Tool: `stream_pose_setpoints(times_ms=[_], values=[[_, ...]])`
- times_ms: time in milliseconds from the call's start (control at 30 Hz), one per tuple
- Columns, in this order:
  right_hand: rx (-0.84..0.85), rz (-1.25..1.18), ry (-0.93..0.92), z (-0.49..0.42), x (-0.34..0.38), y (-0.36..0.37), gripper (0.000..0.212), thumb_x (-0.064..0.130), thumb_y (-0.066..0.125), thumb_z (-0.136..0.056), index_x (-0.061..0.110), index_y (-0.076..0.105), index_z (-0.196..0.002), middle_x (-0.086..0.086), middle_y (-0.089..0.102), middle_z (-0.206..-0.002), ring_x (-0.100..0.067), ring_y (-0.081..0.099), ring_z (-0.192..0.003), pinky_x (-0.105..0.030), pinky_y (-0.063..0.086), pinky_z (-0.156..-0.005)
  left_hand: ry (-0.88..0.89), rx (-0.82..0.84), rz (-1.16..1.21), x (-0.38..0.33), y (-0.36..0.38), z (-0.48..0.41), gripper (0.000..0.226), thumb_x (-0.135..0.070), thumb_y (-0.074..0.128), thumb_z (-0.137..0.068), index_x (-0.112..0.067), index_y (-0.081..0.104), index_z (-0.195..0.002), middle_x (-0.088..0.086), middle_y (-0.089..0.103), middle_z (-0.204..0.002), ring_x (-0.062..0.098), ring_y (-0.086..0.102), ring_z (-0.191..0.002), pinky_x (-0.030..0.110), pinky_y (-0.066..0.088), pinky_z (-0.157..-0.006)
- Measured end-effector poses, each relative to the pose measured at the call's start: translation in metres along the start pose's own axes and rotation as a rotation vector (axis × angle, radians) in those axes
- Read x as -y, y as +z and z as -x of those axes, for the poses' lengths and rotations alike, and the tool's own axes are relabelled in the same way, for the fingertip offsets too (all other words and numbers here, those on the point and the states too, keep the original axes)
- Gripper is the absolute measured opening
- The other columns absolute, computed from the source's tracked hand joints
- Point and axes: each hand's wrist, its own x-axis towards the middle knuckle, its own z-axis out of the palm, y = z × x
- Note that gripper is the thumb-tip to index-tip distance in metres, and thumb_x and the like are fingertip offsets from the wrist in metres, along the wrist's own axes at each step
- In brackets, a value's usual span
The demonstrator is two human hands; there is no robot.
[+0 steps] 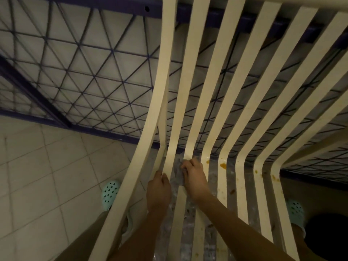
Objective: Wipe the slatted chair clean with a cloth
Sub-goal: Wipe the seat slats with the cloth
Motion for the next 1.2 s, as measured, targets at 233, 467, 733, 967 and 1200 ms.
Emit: stream_pose_setpoints(times_ms=[233, 467, 733, 967, 1200], values=[[0.057, -0.064, 0.026, 0.031, 0.009, 0.001, 0.024, 0.002, 0.06, -0.086, 0.014, 0.056, -0.108, -0.007, 0.046, -0.123, -0.024, 0.042, -0.115, -0.028, 0.039, -0.097, -0.005, 0.08, 0.02, 0.015, -0.009, 0.013, 0.029, -0.031, 0.036, -0.102, -0.017, 0.054, -0.085, -0.001, 0.06, -0.069, 0.019, 0.062, -0.068, 0.026, 0.042, -0.063], [0.082, -0.057, 0.027, 0.065, 0.02, 0.001, 0.021, 0.004, 0.058, -0.089, 0.014, 0.057, -0.108, -0.007, 0.047, -0.122, -0.023, 0.042, -0.114, -0.028, 0.039, -0.098, -0.08, 0.131, -0.012, 0.044, -0.018, 0.047, 0.042, -0.05, 0.027, -0.1, -0.025, 0.05, -0.075, 0.003, 0.065, -0.07, 0.021, 0.064, -0.065, 0.04, 0.056, -0.07], [0.089, -0.033, 0.021, 0.105, 0.033, 0.005, 0.021, 0.004, 0.057, -0.09, 0.014, 0.058, -0.108, -0.005, 0.047, -0.119, -0.023, 0.041, -0.114, -0.027, 0.041, -0.092, -0.093, 0.091, -0.03, 0.062, -0.036, 0.092, 0.046, -0.046, 0.027, -0.102, -0.024, 0.051, -0.069, 0.003, 0.062, -0.063, 0.018, 0.061, -0.058, 0.037, 0.055, -0.064], [0.116, -0.04, 0.027, 0.141, 0.043, 0.008, 0.023, 0.01, 0.058, -0.091, 0.011, 0.057, -0.114, -0.008, 0.047, -0.124, -0.025, 0.041, -0.116, -0.03, 0.042, -0.094, -0.093, 0.08, -0.028, 0.08, -0.04, 0.113, 0.042, -0.048, 0.026, -0.101, -0.026, 0.05, -0.074, 0.003, 0.061, -0.066, 0.02, 0.062, -0.062, 0.041, 0.056, -0.064], [0.164, -0.029, 0.037, 0.172, 0.05, 0.014, 0.03, 0.013, 0.06, -0.091, 0.015, 0.055, -0.12, -0.005, 0.045, -0.129, -0.022, 0.04, -0.118, -0.026, 0.039, -0.098, -0.08, 0.081, -0.056, 0.084, -0.044, 0.123, 0.039, -0.047, 0.025, -0.101, -0.024, 0.051, -0.084, 0.007, 0.065, -0.075, 0.025, 0.064, -0.069, 0.041, 0.057, -0.067]])
